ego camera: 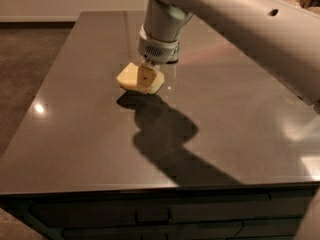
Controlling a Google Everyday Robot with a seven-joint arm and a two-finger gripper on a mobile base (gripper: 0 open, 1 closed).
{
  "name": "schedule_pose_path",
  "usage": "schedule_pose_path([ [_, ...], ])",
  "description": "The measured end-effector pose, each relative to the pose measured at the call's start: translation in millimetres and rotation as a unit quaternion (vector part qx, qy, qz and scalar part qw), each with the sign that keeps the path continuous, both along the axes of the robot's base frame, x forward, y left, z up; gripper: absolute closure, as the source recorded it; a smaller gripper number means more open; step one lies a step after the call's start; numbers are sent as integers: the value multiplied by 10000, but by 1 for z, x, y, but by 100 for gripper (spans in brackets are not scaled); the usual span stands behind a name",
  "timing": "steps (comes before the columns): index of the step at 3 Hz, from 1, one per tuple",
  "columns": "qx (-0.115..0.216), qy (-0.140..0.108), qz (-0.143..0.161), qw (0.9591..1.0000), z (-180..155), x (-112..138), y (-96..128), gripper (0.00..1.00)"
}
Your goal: Move sponge near 7up can
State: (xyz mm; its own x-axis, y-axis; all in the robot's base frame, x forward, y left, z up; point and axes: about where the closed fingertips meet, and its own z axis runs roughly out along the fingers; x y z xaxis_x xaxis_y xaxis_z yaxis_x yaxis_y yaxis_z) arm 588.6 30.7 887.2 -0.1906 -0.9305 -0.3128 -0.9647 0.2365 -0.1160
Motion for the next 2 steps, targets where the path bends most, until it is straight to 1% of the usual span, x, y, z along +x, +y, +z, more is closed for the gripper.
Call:
schedule_pose_path([
  [1,-246,-39,-290,9993,0,38,-33,100],
  [2,-382,-69,-470,9981,0,66,-59,85],
])
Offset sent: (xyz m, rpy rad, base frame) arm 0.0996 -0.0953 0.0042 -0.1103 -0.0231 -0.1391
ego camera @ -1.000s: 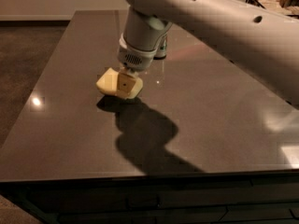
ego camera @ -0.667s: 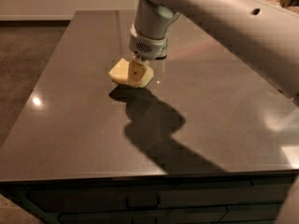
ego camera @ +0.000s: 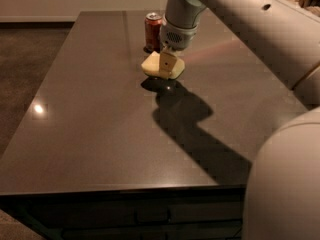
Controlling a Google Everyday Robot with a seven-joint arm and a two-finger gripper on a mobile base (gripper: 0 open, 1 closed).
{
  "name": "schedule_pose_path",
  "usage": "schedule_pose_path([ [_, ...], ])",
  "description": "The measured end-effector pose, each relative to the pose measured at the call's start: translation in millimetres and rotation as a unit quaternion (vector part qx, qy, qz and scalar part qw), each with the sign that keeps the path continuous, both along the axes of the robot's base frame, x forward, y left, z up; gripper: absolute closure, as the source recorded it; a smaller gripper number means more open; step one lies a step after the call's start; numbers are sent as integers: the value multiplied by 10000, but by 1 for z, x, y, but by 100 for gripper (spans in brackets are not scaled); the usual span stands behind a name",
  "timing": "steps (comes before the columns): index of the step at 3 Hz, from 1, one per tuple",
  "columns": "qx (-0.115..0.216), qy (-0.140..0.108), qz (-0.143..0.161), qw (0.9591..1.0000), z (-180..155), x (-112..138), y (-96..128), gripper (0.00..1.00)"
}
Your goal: Move sponge near 7up can
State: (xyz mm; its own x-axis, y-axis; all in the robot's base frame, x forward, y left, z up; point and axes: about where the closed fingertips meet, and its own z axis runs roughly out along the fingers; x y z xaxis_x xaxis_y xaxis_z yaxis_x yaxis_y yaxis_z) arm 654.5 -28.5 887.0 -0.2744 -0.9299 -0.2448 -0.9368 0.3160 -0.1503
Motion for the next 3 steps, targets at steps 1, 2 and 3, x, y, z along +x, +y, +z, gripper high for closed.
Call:
schedule_pose_path([
  [1,10,36,-138,9999,-6,17,-22,62],
  [2,89,100,-247,9996,-14,27,-39,38],
  [3,172,167,-261,9994,-20,30,-48,15],
])
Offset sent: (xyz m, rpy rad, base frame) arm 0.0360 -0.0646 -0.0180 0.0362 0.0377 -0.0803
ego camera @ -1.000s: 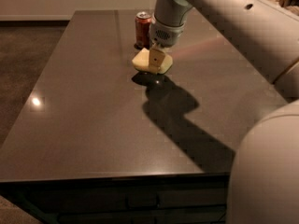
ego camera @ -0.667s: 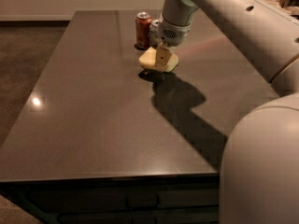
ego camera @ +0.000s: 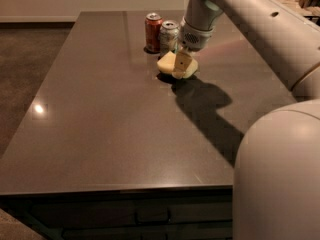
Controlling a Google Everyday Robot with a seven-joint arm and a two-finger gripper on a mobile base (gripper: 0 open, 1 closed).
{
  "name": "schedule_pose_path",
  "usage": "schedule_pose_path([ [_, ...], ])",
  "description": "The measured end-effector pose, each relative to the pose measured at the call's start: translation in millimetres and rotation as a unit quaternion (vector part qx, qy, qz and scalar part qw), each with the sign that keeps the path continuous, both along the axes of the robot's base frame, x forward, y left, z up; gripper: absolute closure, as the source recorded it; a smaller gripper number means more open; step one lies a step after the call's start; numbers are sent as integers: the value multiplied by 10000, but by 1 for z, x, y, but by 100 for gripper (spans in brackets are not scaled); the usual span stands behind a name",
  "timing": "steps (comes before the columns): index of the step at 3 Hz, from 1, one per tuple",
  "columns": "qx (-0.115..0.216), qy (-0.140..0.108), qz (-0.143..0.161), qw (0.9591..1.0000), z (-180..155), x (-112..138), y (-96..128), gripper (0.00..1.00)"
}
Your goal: Move sponge near 7up can
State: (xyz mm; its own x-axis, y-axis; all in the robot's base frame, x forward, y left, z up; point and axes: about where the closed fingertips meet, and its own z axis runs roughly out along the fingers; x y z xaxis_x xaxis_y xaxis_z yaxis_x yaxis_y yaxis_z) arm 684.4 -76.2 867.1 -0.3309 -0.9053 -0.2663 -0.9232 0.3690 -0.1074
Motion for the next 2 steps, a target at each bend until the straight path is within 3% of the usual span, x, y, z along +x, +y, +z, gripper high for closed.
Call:
schedule_pose_path([
  [1,3,-3,8,10000,-3,2,2,0],
  [2,4,-3,8,10000,-3,2,2,0],
])
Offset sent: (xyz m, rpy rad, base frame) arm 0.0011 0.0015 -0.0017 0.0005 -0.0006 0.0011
